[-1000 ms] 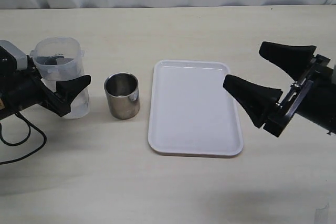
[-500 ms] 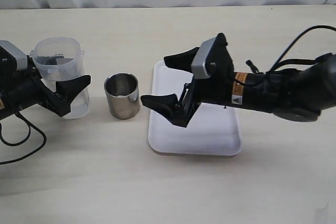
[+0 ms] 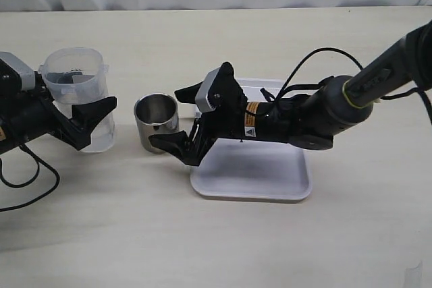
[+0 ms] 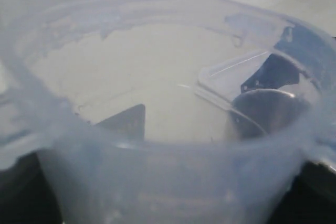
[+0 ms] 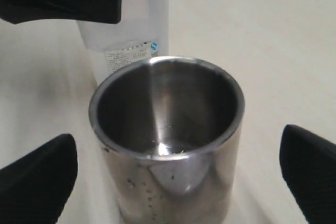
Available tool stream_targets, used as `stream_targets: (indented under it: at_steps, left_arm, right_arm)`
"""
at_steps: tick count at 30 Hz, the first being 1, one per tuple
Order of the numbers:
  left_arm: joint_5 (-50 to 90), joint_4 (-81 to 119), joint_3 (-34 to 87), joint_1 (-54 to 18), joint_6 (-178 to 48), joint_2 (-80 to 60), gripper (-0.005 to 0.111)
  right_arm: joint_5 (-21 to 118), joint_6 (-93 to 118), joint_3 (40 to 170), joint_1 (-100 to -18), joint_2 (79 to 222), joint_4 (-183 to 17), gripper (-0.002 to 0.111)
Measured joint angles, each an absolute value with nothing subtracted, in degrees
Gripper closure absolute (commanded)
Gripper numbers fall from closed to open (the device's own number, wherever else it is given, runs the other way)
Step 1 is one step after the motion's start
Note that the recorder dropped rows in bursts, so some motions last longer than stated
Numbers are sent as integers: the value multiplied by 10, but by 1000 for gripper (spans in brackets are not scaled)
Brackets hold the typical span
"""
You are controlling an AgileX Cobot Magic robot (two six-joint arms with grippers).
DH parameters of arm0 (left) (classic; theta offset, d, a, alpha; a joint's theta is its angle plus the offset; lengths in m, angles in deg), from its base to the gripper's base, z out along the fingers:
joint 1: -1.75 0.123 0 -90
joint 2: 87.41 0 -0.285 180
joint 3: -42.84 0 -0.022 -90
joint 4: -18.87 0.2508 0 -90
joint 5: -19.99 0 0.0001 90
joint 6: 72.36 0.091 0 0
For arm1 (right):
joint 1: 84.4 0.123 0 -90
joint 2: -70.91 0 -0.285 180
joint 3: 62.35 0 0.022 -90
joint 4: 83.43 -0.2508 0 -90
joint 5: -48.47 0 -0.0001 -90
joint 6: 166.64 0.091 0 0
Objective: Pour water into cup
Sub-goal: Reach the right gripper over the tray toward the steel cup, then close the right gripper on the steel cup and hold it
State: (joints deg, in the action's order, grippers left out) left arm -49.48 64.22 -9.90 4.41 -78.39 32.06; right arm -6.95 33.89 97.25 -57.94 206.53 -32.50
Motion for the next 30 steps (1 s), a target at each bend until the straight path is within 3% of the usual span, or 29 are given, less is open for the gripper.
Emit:
stream_targets:
  at_steps: [30]
  left_arm:
    - [-495, 644, -99, 44, -784, 321, 107]
  right_arm:
    - [-96, 340, 1044, -576, 2142, -342, 11]
